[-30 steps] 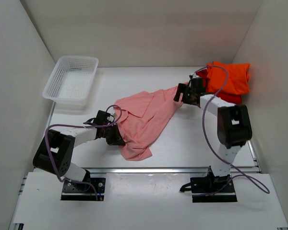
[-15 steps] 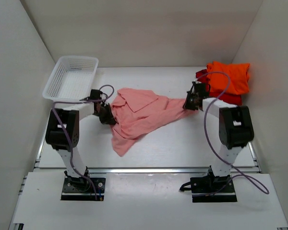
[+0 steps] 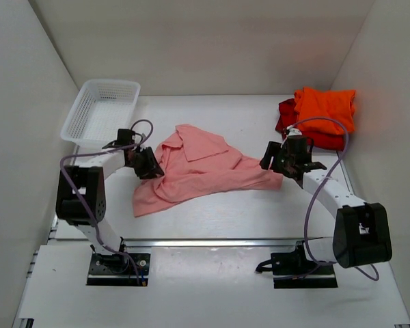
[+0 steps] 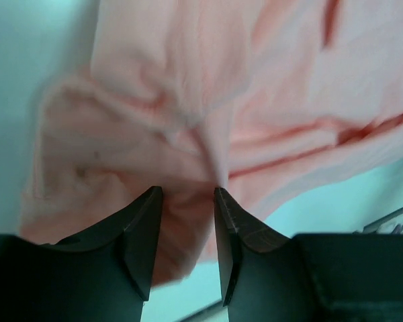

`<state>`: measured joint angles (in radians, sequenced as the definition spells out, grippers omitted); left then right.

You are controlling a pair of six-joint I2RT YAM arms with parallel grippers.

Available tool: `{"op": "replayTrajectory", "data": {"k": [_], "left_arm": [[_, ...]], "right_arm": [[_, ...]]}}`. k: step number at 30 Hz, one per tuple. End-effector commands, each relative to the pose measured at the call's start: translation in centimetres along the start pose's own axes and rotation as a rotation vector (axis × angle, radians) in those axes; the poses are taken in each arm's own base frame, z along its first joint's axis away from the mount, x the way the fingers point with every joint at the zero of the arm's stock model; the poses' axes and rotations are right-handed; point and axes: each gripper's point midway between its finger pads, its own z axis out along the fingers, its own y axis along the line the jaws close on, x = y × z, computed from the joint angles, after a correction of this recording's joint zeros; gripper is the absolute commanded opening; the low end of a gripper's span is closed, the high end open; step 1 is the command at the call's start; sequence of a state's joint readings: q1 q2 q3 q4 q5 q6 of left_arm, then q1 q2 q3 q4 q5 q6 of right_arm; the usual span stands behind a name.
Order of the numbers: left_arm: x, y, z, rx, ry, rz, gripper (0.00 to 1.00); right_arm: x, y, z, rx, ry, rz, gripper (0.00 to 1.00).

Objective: Fold and stack the t-shirts
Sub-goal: Flatten out the tshirt

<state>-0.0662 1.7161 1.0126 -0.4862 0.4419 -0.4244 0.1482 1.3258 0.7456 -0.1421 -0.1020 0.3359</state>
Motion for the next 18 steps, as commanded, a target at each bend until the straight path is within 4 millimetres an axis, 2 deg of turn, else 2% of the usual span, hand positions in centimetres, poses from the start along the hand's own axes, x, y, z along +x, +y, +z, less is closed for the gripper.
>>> {"op": "replayTrajectory", "data": {"k": [1, 3, 5, 7, 10, 13, 18], "left_arm": [[3.1, 1.8, -1.9, -0.062, -0.029, 0.014, 0.48], [4.2, 2.6, -2.1, -0.092, -0.073, 0.009, 0.49], [4.4, 3.2, -2.7, -0.121, -0.117, 0.007, 0.50], [3.6, 4.0, -4.0, -0.179, -0.184, 0.022, 0.52], [3.3, 4.3, -6.0, -0.278, -0.199, 0.094, 0.55], [4.8, 5.1, -7.3, -0.357, -0.188, 0.140, 0.55], [6.2, 6.4, -6.2, -0.380, -0.141, 0.133, 0.54]], "right_arm": [[-0.5, 0.1, -0.9, -0.007, -0.041, 0.018, 0.62], [0.3, 0.1, -1.1, -0.021, -0.025, 0.028, 0.61], [0.7, 0.6, -1.1, -0.039, -0.026, 0.029, 0.61], [1.6, 0.7, -1.1, -0.043, -0.020, 0.034, 0.63], [2.7, 0.8, -1.0, -0.058, -0.005, 0.031, 0.65], [2.8, 1.0, -0.4, -0.062, 0.000, 0.008, 0.67], [2.2, 0.8, 1.8, -0.056, 0.028, -0.017, 0.66]]}}
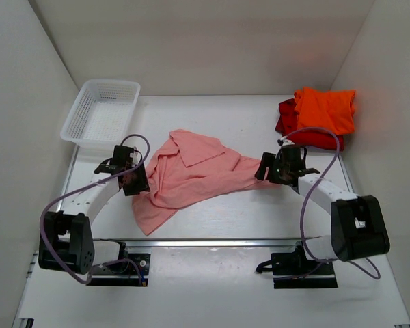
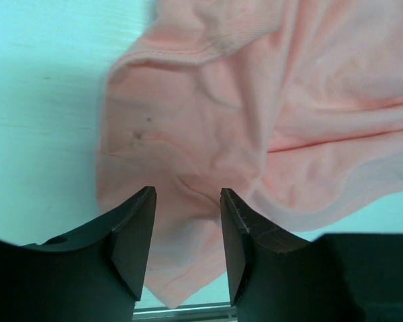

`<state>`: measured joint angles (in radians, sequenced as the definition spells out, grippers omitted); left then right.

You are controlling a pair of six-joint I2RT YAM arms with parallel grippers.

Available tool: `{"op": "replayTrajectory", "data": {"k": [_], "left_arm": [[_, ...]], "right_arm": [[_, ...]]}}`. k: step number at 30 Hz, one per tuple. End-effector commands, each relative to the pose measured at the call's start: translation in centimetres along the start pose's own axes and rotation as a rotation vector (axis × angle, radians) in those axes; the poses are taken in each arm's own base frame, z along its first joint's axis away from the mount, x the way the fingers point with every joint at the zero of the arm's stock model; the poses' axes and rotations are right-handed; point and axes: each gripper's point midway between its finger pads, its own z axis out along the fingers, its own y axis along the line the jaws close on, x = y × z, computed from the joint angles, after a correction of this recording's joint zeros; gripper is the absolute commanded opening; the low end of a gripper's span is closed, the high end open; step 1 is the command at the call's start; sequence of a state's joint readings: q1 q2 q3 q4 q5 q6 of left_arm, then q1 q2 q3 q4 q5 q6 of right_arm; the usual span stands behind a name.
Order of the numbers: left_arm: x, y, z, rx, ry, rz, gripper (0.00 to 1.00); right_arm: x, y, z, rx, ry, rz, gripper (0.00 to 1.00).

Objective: Fold and stack the t-shirts
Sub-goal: Flatten out the tshirt

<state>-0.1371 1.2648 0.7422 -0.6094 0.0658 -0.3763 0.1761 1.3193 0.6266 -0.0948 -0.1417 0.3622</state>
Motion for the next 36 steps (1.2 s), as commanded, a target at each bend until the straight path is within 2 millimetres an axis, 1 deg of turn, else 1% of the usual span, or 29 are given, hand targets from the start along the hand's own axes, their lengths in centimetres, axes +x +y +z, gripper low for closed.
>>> {"op": "replayTrajectory", "data": {"k": [1, 4, 5, 6, 7, 8, 9, 11, 12, 13, 15, 16, 17, 18, 19, 20, 21, 22, 23, 24, 25, 26, 27, 28, 29, 31, 32, 33, 36], "left_arm": [[1.4, 1.7, 1.1, -0.085, 0.053, 0.024, 0.54], [0.9, 1.5, 2.9, -0.094, 0.079, 0.015, 0.52], [1.2, 1.5, 3.8, -0.103, 0.105, 0.009, 0.52], [0.7, 1.2, 4.6, -0.107, 0.116, 0.009, 0.51], [-0.5, 0.7, 5.0, -0.101, 0.103, 0.006, 0.52], [-0.4, 0.4, 6.0, -0.105, 0.127, 0.001, 0.52], [-1.2, -0.2, 7.0, -0.098, 0.134, 0.002, 0.51], [-4.0, -2.5, 8.2, -0.068, 0.120, 0.025, 0.49], [-4.1, -2.6, 9.6, -0.080, 0.149, 0.024, 0.50], [-6.0, -3.6, 9.5, -0.069, 0.131, 0.029, 0.48], [-7.9, -4.7, 10.2, -0.050, 0.143, 0.038, 0.47], [-9.4, -5.2, 9.6, -0.038, 0.119, 0.034, 0.47], [-10.5, -5.8, 9.0, -0.028, 0.096, 0.048, 0.46], [-11.2, -5.6, 8.3, -0.027, 0.078, 0.041, 0.47], [-12.0, -5.9, 7.0, -0.018, 0.040, 0.051, 0.48], [-11.6, -5.3, 6.5, -0.026, 0.049, 0.051, 0.50], [-12.0, -5.5, 5.3, -0.007, 0.021, 0.053, 0.51], [-11.5, -4.8, 4.4, -0.004, 0.014, 0.044, 0.54], [-10.0, -3.7, 4.4, -0.019, 0.044, 0.044, 0.59], [-9.1, -3.3, 4.0, -0.011, 0.048, 0.041, 0.64], [-8.9, -2.7, 3.4, -0.004, 0.038, 0.036, 0.67], [-7.1, -1.8, 3.7, -0.022, 0.072, 0.029, 0.67], [-6.0, -1.3, 3.4, -0.018, 0.079, 0.027, 0.67], [-5.7, -1.1, 3.1, -0.012, 0.074, 0.025, 0.65], [-4.1, -0.6, 3.0, -0.024, 0.085, 0.025, 0.63], [-3.0, -0.6, 2.6, -0.022, 0.069, 0.031, 0.66], [-1.8, -0.2, 3.0, -0.032, 0.079, 0.032, 0.67], [-0.8, 0.1, 3.5, -0.035, 0.103, 0.027, 0.68], [0.3, 0.3, 5.0, -0.033, 0.124, 0.015, 0.67]], "right_arm": [[-3.0, 0.3, 1.9, 0.003, -0.043, -0.038, 0.65], [-3.4, -1.1, 3.2, 0.074, 0.003, -0.020, 0.63], [-3.0, -1.3, 3.6, 0.090, 0.032, -0.015, 0.63], [-3.3, -1.2, 3.7, 0.080, 0.031, -0.002, 0.60], [-3.1, -1.1, 4.0, 0.074, 0.042, 0.002, 0.55], [-3.1, -1.3, 4.2, 0.068, 0.044, 0.016, 0.52], [-2.7, -1.3, 4.5, 0.063, 0.055, 0.021, 0.47], [-3.2, -1.9, 4.9, 0.069, 0.051, 0.032, 0.36], [-3.6, -2.0, 5.0, 0.075, 0.049, 0.035, 0.31], [-4.2, -2.2, 4.9, 0.075, 0.041, 0.034, 0.26], [-5.7, -2.4, 4.8, 0.086, 0.033, 0.031, 0.21], [-6.2, -2.4, 4.6, 0.084, 0.027, 0.014, 0.19], [-6.9, -2.2, 4.4, 0.088, 0.015, -0.002, 0.17], [-7.4, -2.4, 4.0, 0.099, 0.004, -0.004, 0.18], [-7.6, -2.5, 4.0, 0.104, -0.002, -0.002, 0.16], [-7.6, -2.4, 3.9, 0.098, -0.002, 0.000, 0.17], [-7.8, -2.5, 3.9, 0.097, -0.014, 0.011, 0.17], [-7.6, -2.3, 3.9, 0.083, -0.008, 0.006, 0.18], [-7.4, -2.3, 4.2, 0.085, 0.000, 0.008, 0.18], [-7.0, -2.3, 4.4, 0.087, 0.011, 0.007, 0.18], [-6.5, -2.0, 4.6, 0.085, 0.030, -0.006, 0.18], [-6.4, -2.2, 4.7, 0.090, 0.035, -0.004, 0.19], [-5.9, -2.3, 4.8, 0.091, 0.043, -0.004, 0.18], [-6.4, -2.0, 4.8, 0.089, 0.025, -0.011, 0.19], [-5.7, -1.7, 4.9, 0.080, 0.041, -0.008, 0.18], [-5.2, -2.0, 5.0, 0.082, 0.052, -0.002, 0.19], [-5.7, -1.7, 4.8, 0.072, 0.034, -0.006, 0.18], [-5.6, -1.8, 4.9, 0.074, 0.040, -0.002, 0.18], [-5.7, -1.5, 4.7, 0.065, 0.032, -0.007, 0.18]]}}
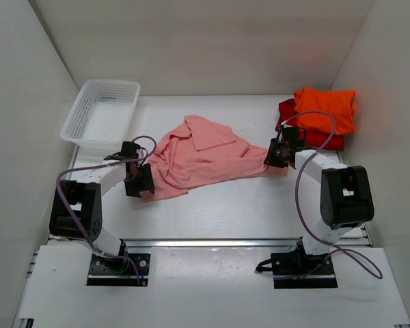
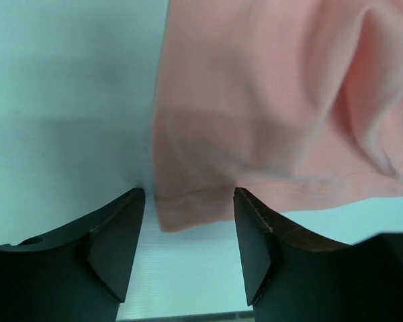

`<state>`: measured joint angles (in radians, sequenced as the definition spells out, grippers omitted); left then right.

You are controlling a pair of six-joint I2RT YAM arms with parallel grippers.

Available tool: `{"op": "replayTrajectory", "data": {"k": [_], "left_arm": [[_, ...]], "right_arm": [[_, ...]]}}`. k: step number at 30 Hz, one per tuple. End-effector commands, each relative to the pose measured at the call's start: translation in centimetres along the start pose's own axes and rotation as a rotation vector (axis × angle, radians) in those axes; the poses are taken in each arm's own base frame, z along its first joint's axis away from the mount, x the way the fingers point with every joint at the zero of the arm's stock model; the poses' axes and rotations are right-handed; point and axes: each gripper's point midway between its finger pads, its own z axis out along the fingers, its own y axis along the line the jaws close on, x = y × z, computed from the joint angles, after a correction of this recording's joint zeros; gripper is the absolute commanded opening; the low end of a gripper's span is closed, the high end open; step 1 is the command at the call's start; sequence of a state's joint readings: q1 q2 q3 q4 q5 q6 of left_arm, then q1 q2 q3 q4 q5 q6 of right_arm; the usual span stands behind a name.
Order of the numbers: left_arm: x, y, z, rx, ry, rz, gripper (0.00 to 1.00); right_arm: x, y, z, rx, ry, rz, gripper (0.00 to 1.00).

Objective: Fold and stack the t-shirts
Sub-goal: Flatten out the tshirt

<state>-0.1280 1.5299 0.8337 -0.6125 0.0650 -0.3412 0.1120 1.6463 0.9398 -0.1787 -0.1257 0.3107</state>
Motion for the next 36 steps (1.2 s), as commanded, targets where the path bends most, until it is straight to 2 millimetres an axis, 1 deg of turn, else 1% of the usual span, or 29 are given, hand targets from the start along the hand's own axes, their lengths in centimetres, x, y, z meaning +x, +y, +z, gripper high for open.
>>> {"op": "replayTrajectory", "data": {"k": [1, 3, 5, 6, 7, 8, 9, 12, 14, 15, 16, 17, 18, 19, 20, 21, 22, 23, 24, 25, 26, 27, 28, 30, 31, 32, 33, 34, 36], "left_arm": [[-0.3, -1.2, 1.8, 0.032, -0.023, 0.003, 0.69], [-0.1, -1.6, 2.9, 0.037, 0.004, 0.010, 0.62], [-0.7, -2.4, 3.1, 0.035, 0.003, 0.033, 0.00], [-1.3, -2.6, 3.1, 0.036, 0.001, 0.026, 0.00], [-1.1, -3.1, 3.1, 0.073, 0.028, 0.021, 0.00], [-2.1, -3.9, 2.4, 0.116, 0.022, 0.018, 0.00], [-3.3, -4.5, 1.5, 0.133, -0.001, 0.012, 0.00], [-7.2, -6.0, -2.8, 0.200, -0.109, 0.009, 0.00], [-9.7, -7.1, -7.3, 0.270, -0.197, 0.007, 0.00], [-11.5, -7.6, -9.7, 0.294, -0.258, -0.003, 0.00], [-12.9, -8.0, -12.7, 0.327, -0.330, -0.005, 0.00], [-13.8, -8.3, -15.9, 0.352, -0.413, -0.004, 0.00], [-14.9, -8.3, -18.5, 0.359, -0.499, -0.021, 0.00], [-16.0, -8.3, -23.3, 0.373, -0.677, -0.033, 0.00], [-15.8, -7.6, -27.9, 0.379, -0.823, -0.072, 0.00], [-16.0, -7.8, -30.5, 0.418, -0.923, -0.081, 0.00], [-15.4, -7.4, -34.8, 0.461, -1.054, -0.101, 0.00], [-14.6, -7.4, -36.9, 0.495, -1.099, -0.094, 0.00], [-14.1, -7.7, -40.0, 0.521, -1.132, -0.075, 0.00], [-14.1, -8.0, -40.3, 0.521, -1.118, -0.054, 0.00], [-13.9, -8.4, -41.0, 0.528, -1.112, -0.036, 0.00], [-13.4, -9.1, -41.9, 0.547, -1.098, -0.006, 0.00], [-13.3, -9.1, -43.3, 0.556, -1.115, -0.003, 0.00], [-12.6, -9.4, -45.2, 0.596, -1.159, 0.009, 0.00], [-12.4, -9.4, -47.0, 0.625, -1.203, 0.000, 0.00], [-12.2, -9.7, -48.0, 0.643, -1.221, 0.005, 0.00], [-13.0, -10.2, -47.8, 0.641, -1.200, 0.010, 0.00], [-12.8, -10.3, -48.3, 0.646, -1.209, 0.013, 0.00], [-15.0, -11.0, -46.2, 0.634, -1.149, 0.019, 0.00]], "right_arm": [[-0.4, 0.5, -0.2, -0.016, -0.022, -0.012, 0.19], [-0.4, 0.5, -0.3, -0.017, -0.022, -0.011, 0.18], [-0.2, 0.6, -0.4, -0.022, -0.018, -0.025, 0.06], [-0.5, 0.5, -0.9, -0.017, -0.023, -0.024, 0.00], [-0.8, 0.8, -1.6, -0.021, -0.034, -0.029, 0.00], [-0.9, 0.4, -2.1, -0.002, -0.041, -0.026, 0.00], [-1.6, 1.0, -3.0, -0.009, -0.067, -0.049, 0.00], [-2.7, 0.7, -5.7, 0.007, -0.115, -0.052, 0.00], [-4.6, 1.5, -8.7, -0.004, -0.183, -0.066, 0.00], [-5.0, 1.5, -9.4, -0.007, -0.198, -0.063, 0.00], [-6.1, 2.0, -11.5, -0.016, -0.263, -0.058, 0.00], [-6.7, 2.1, -12.6, -0.026, -0.307, -0.059, 0.00], [-7.6, 2.7, -15.0, -0.049, -0.384, -0.035, 0.00], [-9.1, 3.5, -18.3, -0.086, -0.507, -0.021, 0.03], [-10.0, 4.0, -21.1, -0.109, -0.610, -0.011, 0.02], [-10.2, 4.4, -22.8, -0.133, -0.661, 0.016, 0.00], [-10.5, 4.7, -25.4, -0.154, -0.732, 0.033, 0.00], [-10.6, 5.1, -27.6, -0.178, -0.772, 0.039, 0.00], [-10.7, 5.6, -29.7, -0.202, -0.803, 0.034, 0.00], [-10.7, 5.8, -31.4, -0.219, -0.828, 0.027, 0.01], [-10.6, 6.2, -32.2, -0.239, -0.838, 0.017, 0.01], [-10.6, 6.6, -34.1, -0.269, -0.861, 0.013, 0.01], [-10.7, 6.6, -34.9, -0.274, -0.879, 0.018, 0.00], [-10.8, 7.4, -37.9, -0.320, -0.924, 0.008, 0.00], [-11.3, 7.5, -39.2, -0.324, -0.946, 0.007, 0.00], [-11.6, 7.5, -39.5, -0.325, -0.948, 0.003, 0.00], [-12.5, 7.6, -40.0, -0.333, -0.929, -0.012, 0.00], [-12.5, 7.6, -40.0, -0.334, -0.928, -0.007, 0.00], [-13.7, 8.0, -37.8, -0.349, -0.880, -0.014, 0.00]]}}
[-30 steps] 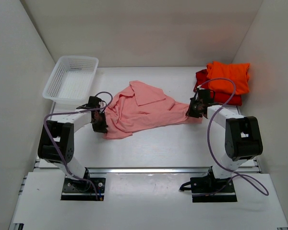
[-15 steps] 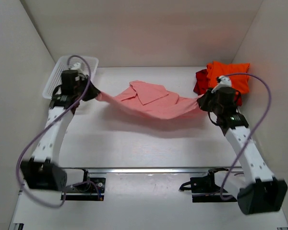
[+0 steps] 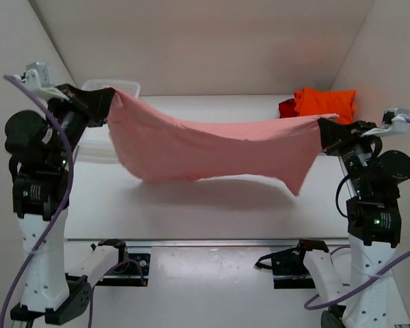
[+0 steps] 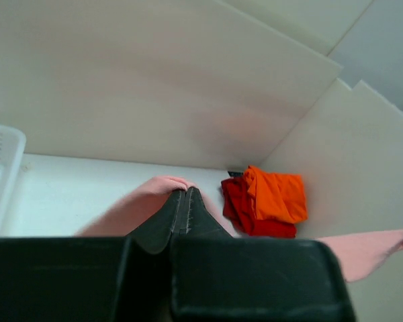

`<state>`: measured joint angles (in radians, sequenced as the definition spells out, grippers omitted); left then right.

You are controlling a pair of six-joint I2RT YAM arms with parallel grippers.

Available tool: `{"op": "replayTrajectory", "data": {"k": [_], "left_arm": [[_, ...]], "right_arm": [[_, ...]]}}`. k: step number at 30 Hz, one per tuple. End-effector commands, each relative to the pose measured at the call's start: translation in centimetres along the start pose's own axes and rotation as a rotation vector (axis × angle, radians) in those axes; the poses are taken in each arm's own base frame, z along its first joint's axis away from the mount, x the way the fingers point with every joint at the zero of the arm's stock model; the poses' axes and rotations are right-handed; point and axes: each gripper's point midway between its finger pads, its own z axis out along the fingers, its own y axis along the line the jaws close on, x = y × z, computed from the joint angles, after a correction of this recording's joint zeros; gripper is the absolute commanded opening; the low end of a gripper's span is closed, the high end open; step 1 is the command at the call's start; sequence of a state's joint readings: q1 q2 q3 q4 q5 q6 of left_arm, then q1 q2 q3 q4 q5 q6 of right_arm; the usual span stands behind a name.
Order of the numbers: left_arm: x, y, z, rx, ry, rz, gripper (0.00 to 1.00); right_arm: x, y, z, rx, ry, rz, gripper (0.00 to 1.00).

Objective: Fold and stack the t-shirts
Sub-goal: Flatten out the tshirt

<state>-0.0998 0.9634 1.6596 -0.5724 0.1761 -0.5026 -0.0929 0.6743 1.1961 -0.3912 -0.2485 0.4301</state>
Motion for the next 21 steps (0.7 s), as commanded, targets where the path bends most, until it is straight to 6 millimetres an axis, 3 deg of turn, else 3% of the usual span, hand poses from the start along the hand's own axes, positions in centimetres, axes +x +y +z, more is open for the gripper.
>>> {"op": "replayTrajectory", "data": {"k": [1, 6, 8, 10, 11, 12, 13, 14, 15, 16, 17, 18, 19, 20, 21], "left_arm": [[3.3, 2.3, 4.2, -0.032, 0.135, -0.034, 0.00], [12.4, 8.8, 12.2, -0.091, 0.385, -0.124, 0.00], [12.9, 10.5, 15.3, -0.086, 0.396, -0.145, 0.00], [15.4, 12.4, 19.3, -0.078, 0.476, -0.201, 0.00], [12.6, 11.2, 20.4, -0.048, 0.435, -0.185, 0.00], [11.1, 10.6, 23.2, 0.003, 0.419, -0.191, 0.00], [10.0, 9.9, 24.0, 0.039, 0.397, -0.196, 0.00], [8.3, 11.2, 24.5, 0.030, 0.359, -0.201, 0.00], [5.9, 10.8, 24.8, 0.060, 0.306, -0.207, 0.00], [4.4, 10.4, 24.7, 0.084, 0.277, -0.234, 0.00], [1.3, 9.1, 23.6, 0.126, 0.210, -0.240, 0.00], [0.6, 9.1, 23.5, 0.151, 0.178, -0.239, 0.00], [-1.4, 8.5, 22.2, 0.186, 0.134, -0.254, 0.00], [-2.8, 8.3, 21.1, 0.203, 0.104, -0.250, 0.00], [-4.4, 7.3, 19.6, 0.229, 0.084, -0.247, 0.00]], "right_arm": [[2.6, 0.7, 3.3, -0.069, 0.130, 0.040, 0.00], [11.5, -0.8, 11.4, -0.051, 0.405, 0.026, 0.01], [13.7, -1.5, 14.6, -0.051, 0.461, -0.005, 0.00], [13.9, -2.4, 18.5, -0.037, 0.457, -0.021, 0.00], [13.7, -2.9, 19.5, -0.029, 0.459, -0.025, 0.00], [12.3, -2.6, 22.1, -0.049, 0.456, -0.031, 0.00], [11.6, -2.2, 22.6, -0.052, 0.453, -0.028, 0.00], [11.3, -2.1, 23.1, -0.056, 0.456, -0.041, 0.01], [8.6, -0.9, 23.9, -0.064, 0.402, -0.074, 0.00], [6.0, 0.5, 24.0, -0.080, 0.344, -0.101, 0.00], [3.3, 1.7, 23.8, -0.099, 0.289, -0.123, 0.01], [2.3, 1.7, 23.7, -0.103, 0.273, -0.114, 0.00], [-0.1, 2.1, 23.3, -0.124, 0.235, -0.090, 0.00], [-1.4, 1.1, 23.1, -0.109, 0.216, -0.074, 0.00], [-1.8, 1.4, 22.6, -0.153, 0.231, -0.048, 0.00]]}}
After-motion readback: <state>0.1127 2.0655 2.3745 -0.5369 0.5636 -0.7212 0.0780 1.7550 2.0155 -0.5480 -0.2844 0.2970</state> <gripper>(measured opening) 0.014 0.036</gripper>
